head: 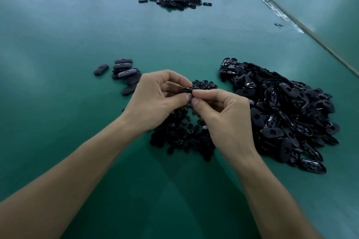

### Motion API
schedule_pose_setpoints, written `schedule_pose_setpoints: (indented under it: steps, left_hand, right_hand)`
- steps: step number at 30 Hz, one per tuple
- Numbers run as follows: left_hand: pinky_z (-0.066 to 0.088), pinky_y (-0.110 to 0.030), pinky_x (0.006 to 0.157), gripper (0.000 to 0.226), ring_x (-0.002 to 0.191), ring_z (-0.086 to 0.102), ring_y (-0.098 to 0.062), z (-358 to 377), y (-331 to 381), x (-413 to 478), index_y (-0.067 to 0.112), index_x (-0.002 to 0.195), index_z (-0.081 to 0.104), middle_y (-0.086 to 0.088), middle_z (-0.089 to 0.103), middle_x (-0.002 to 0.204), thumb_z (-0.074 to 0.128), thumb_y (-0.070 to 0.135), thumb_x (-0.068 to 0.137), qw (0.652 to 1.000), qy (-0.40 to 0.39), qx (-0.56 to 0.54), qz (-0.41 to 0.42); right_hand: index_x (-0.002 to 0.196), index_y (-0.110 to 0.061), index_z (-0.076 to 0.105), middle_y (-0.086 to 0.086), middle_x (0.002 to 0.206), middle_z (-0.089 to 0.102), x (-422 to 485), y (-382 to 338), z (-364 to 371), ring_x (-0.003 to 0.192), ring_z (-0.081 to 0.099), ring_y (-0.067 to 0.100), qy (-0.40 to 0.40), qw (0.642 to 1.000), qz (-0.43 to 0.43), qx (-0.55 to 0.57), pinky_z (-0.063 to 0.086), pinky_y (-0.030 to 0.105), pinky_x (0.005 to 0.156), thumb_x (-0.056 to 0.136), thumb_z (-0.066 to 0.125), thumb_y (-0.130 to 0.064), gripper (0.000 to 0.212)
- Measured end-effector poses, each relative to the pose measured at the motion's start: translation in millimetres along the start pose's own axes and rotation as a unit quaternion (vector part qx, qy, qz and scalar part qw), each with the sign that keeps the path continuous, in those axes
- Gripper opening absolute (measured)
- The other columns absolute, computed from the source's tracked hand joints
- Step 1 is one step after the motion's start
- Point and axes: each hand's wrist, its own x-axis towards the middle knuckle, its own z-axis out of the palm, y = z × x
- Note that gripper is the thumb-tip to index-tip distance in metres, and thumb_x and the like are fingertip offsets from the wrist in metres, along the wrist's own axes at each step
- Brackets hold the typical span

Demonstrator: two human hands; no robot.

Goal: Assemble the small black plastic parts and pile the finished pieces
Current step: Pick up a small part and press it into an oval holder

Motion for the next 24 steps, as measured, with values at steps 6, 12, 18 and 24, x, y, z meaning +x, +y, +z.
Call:
schedule_pose_setpoints:
  steps: [6, 12, 18, 24]
  left_hand:
    - [0.054, -0.017, 0.066, 0.023, 0.068, 0.069, -0.006, 1, -2, 0, 0.017, 0.091, 0.07, 0.002, 0.075, 0.075, 0.075, -0.004, 0.084, 1.0, -0.001, -0.007, -0.004]
    - [0.051, -0.014, 0.061, 0.023, 0.065, 0.067, -0.005, 1, -4, -1, 0.017, 0.09, 0.07, 0.004, 0.074, 0.072, 0.076, -0.004, 0.083, 1.0, -0.009, -0.009, -0.01]
    - [0.052, -0.015, 0.068, 0.023, 0.069, 0.067, -0.006, 1, -3, -1, 0.019, 0.09, 0.069, 0.005, 0.074, 0.076, 0.073, -0.004, 0.086, 0.999, -0.04, -0.01, -0.016]
    - [0.054, -0.016, 0.07, 0.021, 0.071, 0.069, -0.007, -1, 0, -1, 0.016, 0.092, 0.071, 0.002, 0.075, 0.078, 0.075, -0.003, 0.085, 0.999, -0.048, 0.005, -0.016]
  right_hand:
    - [0.096, -0.025, 0.08, -0.013, 0.084, 0.077, -1, 0, -2, 0.076, 0.07, 0.0, -0.005, 1.0, -0.011, -0.028, 0.056, 0.026, 0.066, 0.087, 0.077, -0.011, 0.017]
    - [0.092, -0.029, 0.08, -0.01, 0.085, 0.075, 1, -1, -4, 0.076, 0.07, 0.006, -0.007, 0.999, -0.02, -0.037, 0.06, 0.033, 0.068, 0.086, 0.077, -0.009, 0.021]
    - [0.1, -0.031, 0.076, -0.007, 0.088, 0.075, 7, 0, -12, 0.079, 0.07, 0.006, -0.01, 0.999, -0.011, -0.033, 0.056, 0.02, 0.069, 0.087, 0.075, -0.011, 0.024]
    - [0.091, -0.023, 0.078, -0.005, 0.084, 0.078, 7, 0, -16, 0.082, 0.074, 0.013, -0.042, 0.999, 0.022, 0.004, 0.056, 0.021, 0.058, 0.086, 0.078, -0.013, 0.011]
